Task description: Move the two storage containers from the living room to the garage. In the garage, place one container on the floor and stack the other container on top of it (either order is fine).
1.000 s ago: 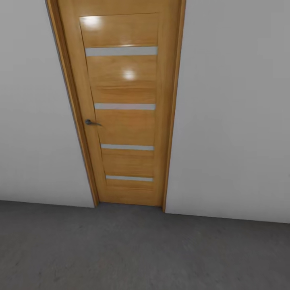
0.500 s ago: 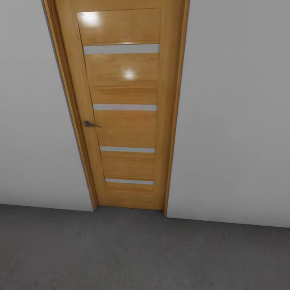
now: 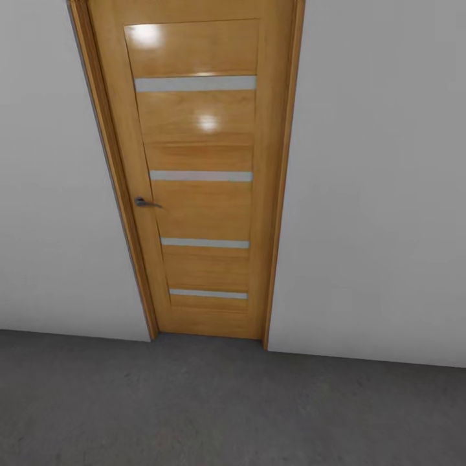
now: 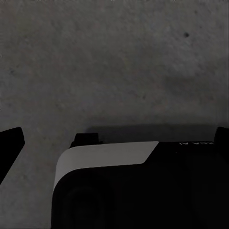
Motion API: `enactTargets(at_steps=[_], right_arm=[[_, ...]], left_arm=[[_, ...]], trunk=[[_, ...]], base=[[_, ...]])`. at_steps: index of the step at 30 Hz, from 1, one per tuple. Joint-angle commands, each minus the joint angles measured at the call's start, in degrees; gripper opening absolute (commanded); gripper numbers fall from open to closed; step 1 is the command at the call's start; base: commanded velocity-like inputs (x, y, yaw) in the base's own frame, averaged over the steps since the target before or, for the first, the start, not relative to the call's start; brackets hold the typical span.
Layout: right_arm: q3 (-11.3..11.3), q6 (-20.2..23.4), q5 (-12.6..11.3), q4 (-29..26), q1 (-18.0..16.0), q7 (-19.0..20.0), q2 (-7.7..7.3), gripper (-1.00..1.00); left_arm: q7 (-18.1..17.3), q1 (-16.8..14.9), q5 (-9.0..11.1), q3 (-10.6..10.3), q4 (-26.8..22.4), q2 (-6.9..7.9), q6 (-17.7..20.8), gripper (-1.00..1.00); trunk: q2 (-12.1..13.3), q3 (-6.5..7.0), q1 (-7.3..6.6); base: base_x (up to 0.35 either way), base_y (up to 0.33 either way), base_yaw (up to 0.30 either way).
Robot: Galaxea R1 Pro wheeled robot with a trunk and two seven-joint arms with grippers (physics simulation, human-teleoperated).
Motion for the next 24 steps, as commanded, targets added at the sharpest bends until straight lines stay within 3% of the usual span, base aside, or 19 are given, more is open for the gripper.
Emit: enactTargets(at_steps=[1,9,18,24], right_arm=[[0.1,-0.1,0.0,0.0,0.0,0.0,-0.01,1.00],[0.0,-0.1,0.0,0.0,0.0,0.0,-0.01,1.00],[0.0,-0.1,0.0,0.0,0.0,0.0,-0.01,1.00],[0.0,-0.1,0.0,0.0,0.0,0.0,-0.01,1.00]], left_arm=[[0.0,0.0,0.0,0.0,-0.1,-0.01,-0.1,1.00],[0.0,0.0,0.0,0.0,-0.1,0.00,-0.1,1.00],[0.0,0.0,0.0,0.1,-0.1,0.00,-0.2,1.00],[0.0,0.0,0.0,0.1,-0.1,0.00,-0.2,1.00]], trunk=[[0.4,0.14,-0.23],[3.6,1.58,-1.98],[3.6,1.58,-1.98],[3.6,1.58,-1.98]], base=[[0.000,0.000,0.000],[0.000,0.000,0.000],[0.012,0.000,0.000],[0.242,0.000,0.000]])
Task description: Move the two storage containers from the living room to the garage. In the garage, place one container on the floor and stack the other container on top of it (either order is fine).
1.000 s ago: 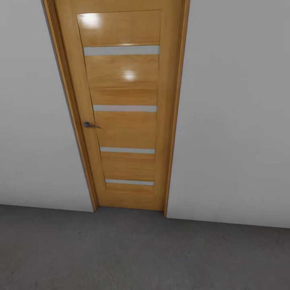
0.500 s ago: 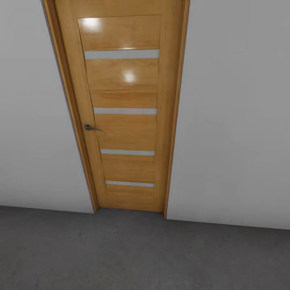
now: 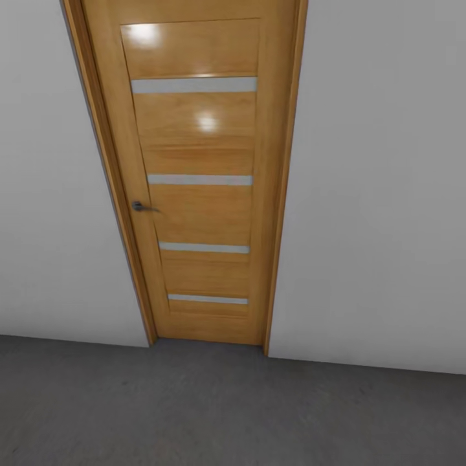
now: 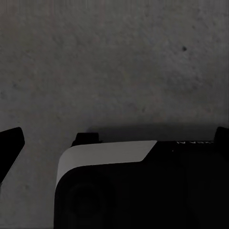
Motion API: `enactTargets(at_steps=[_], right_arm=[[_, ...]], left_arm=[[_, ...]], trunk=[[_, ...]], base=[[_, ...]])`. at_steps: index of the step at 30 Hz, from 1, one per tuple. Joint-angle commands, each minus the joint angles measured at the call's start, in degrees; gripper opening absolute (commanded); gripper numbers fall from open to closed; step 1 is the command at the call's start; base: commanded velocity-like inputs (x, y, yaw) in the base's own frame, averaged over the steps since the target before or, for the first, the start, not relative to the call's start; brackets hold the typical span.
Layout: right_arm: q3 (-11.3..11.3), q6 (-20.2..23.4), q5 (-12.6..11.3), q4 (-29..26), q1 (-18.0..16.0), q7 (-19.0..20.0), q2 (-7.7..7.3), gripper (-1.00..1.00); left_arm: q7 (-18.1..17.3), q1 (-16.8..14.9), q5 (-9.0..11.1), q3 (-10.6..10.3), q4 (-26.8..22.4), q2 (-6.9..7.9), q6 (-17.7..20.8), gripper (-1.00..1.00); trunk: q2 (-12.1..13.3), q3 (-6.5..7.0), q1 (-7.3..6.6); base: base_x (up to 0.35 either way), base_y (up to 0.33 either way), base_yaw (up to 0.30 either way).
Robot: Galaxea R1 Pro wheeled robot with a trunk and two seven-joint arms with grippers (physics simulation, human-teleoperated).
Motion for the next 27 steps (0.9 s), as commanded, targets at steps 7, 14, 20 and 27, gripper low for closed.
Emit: enactTargets(at_steps=[7,14,20,27], right_arm=[[0.1,-0.1,0.0,0.0,0.0,0.0,-0.01,1.00],[0.1,-0.1,0.0,0.0,0.0,0.0,-0.01,1.00],[0.1,-0.1,0.0,0.0,0.0,0.0,-0.01,1.00],[0.0,-0.1,0.0,0.0,0.0,0.0,-0.09,1.00]], left_arm=[[0.0,0.0,0.0,0.1,-0.1,-0.01,-0.1,1.00],[0.0,0.0,0.0,0.1,-0.1,-0.01,-0.1,1.00],[0.1,0.0,0.0,0.1,-2.7,0.01,-1.0,1.00],[0.4,0.0,0.0,0.2,-31.1,-0.01,-2.5,1.00]], trunk=[[0.0,-0.05,0.03],[0.0,-0.05,0.03],[0.0,-0.05,0.03],[0.0,-0.05,0.03]], base=[[0.318,0.000,0.000],[0.139,0.000,0.000],[0.007,0.000,0.000],[0.000,0.000,0.000]])
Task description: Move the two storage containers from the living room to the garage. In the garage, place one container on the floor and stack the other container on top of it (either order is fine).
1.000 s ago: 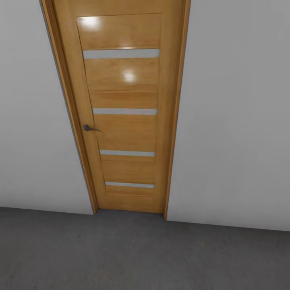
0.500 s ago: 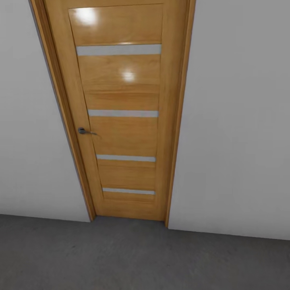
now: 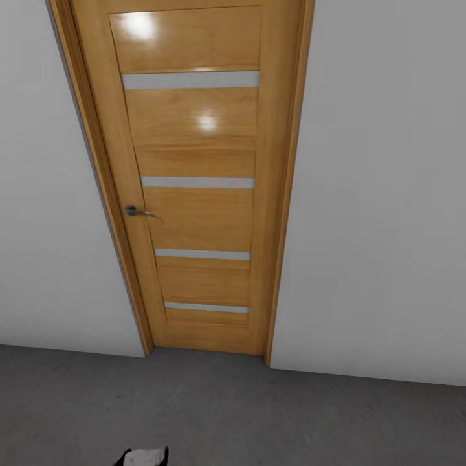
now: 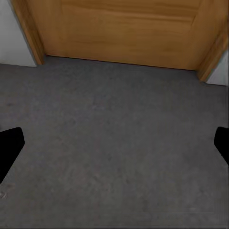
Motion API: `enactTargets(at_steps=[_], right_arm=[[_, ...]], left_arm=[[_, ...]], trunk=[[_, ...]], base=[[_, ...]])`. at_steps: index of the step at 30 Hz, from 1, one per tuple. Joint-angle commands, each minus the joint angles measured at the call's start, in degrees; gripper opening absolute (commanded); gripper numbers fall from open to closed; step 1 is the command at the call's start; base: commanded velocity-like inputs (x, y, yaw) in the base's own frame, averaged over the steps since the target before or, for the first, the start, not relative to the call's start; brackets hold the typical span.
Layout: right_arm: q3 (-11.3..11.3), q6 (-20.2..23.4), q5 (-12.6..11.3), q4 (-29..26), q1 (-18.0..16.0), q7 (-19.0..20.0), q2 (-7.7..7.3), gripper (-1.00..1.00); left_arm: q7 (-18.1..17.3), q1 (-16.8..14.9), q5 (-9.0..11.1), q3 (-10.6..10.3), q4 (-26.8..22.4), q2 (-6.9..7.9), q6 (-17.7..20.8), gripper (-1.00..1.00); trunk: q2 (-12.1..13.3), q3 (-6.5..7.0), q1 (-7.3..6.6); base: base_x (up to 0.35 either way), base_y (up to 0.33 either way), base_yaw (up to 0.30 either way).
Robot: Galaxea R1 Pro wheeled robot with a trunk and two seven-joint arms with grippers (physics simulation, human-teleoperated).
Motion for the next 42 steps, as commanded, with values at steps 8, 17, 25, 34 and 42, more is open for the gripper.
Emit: enactTargets(at_steps=[8,17,25,34,42], right_arm=[[0.0,-2.0,0.0,0.0,0.0,-0.1,-0.02,1.00],[-0.1,-4.1,-0.1,0.1,0.0,-0.2,-0.09,1.00],[-0.1,-4.3,-0.1,0.1,0.0,-0.2,-0.15,1.00],[-0.1,-4.4,-0.1,0.1,0.0,-0.2,-0.19,1.00],[-0.1,-4.4,-0.1,0.1,0.0,-0.2,-0.24,1.00]], left_arm=[[4.6,-0.5,0.1,0.1,-12.4,-0.17,2.1,1.00],[9.4,-16.7,0.2,0.1,0.2,-0.33,6.8,1.00],[8.7,-30.6,0.5,0.1,19.8,-0.10,7.0,1.00],[7.1,-32.2,0.6,0.2,19.9,-0.02,7.0,1.00],[7.1,-32.5,0.6,0.8,19.5,0.12,3.7,1.00]], trunk=[[0.0,-0.06,0.00],[0.0,-0.06,0.00],[0.0,-0.06,0.00],[0.0,-0.06,0.00],[0.0,-0.06,0.00]], base=[[0.000,0.000,0.000],[0.000,0.000,0.000],[0.000,0.000,0.000],[0.000,0.000,0.000],[0.000,0.000,0.000]])
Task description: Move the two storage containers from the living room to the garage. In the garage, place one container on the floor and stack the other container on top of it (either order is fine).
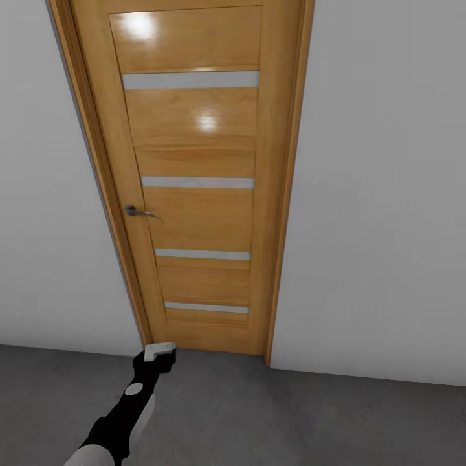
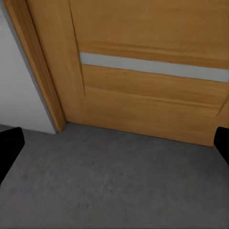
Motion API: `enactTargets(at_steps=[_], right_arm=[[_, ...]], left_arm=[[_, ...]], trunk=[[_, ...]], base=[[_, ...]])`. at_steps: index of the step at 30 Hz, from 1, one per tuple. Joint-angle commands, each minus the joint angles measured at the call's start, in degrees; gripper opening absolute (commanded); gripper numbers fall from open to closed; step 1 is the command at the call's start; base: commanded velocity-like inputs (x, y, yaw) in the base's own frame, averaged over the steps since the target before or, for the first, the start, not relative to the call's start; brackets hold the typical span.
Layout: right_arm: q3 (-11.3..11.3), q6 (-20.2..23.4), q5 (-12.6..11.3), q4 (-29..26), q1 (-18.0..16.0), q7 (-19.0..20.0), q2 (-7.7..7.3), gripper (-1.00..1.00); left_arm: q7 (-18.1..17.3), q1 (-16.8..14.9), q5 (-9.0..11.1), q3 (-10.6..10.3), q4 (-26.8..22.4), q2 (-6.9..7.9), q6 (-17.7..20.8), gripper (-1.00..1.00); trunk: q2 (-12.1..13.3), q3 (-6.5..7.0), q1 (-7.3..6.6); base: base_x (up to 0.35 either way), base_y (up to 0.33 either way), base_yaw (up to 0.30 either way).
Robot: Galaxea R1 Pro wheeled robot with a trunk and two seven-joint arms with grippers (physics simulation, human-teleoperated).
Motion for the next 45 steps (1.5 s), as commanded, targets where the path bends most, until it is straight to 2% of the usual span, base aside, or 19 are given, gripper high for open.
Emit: enactTargets(at_steps=[1,12,36,39,42,43,45], right_arm=[[0.0,-0.2,0.0,0.0,0.0,0.0,-0.02,1.00],[0.0,-0.2,0.0,0.0,0.0,0.0,-0.05,1.00],[0.0,-0.2,0.0,0.0,0.0,0.0,-0.06,1.00],[0.0,-0.2,0.0,0.0,0.0,0.0,-0.06,1.00],[0.0,-0.2,0.0,0.0,0.0,0.0,-0.06,1.00],[0.0,-0.2,0.0,0.0,0.0,0.0,-0.06,1.00],[0.0,-0.2,0.0,0.0,0.0,0.0,-0.06,1.00]], left_arm=[[0.1,0.0,0.1,0.3,0.0,-0.04,-0.4,1.00],[-0.2,-0.1,0.1,2.4,0.1,0.13,-1.3,1.00],[-0.2,-0.1,0.0,2.4,0.0,0.65,-1.3,1.00],[-0.2,-0.1,0.0,2.2,-1.8,0.60,-1.1,1.00],[-0.2,-0.1,-0.1,2.2,-5.9,0.61,-0.7,1.00],[-0.3,-0.1,-0.1,2.1,-8.6,0.61,0.0,1.00],[-0.2,-0.2,-0.1,2.1,-10.9,0.56,1.9,1.00]], trunk=[[0.0,-0.06,0.00],[0.0,-0.06,0.00],[0.0,-0.06,0.00],[0.0,-0.06,0.00],[0.0,-0.06,0.00],[0.0,-0.06,0.00],[0.0,-0.06,0.00]], base=[[0.000,0.000,0.000],[0.180,0.000,0.000],[0.172,0.000,0.000],[0.034,0.000,0.000],[0.018,0.000,0.000],[0.009,0.000,0.000],[0.006,0.000,0.000]])
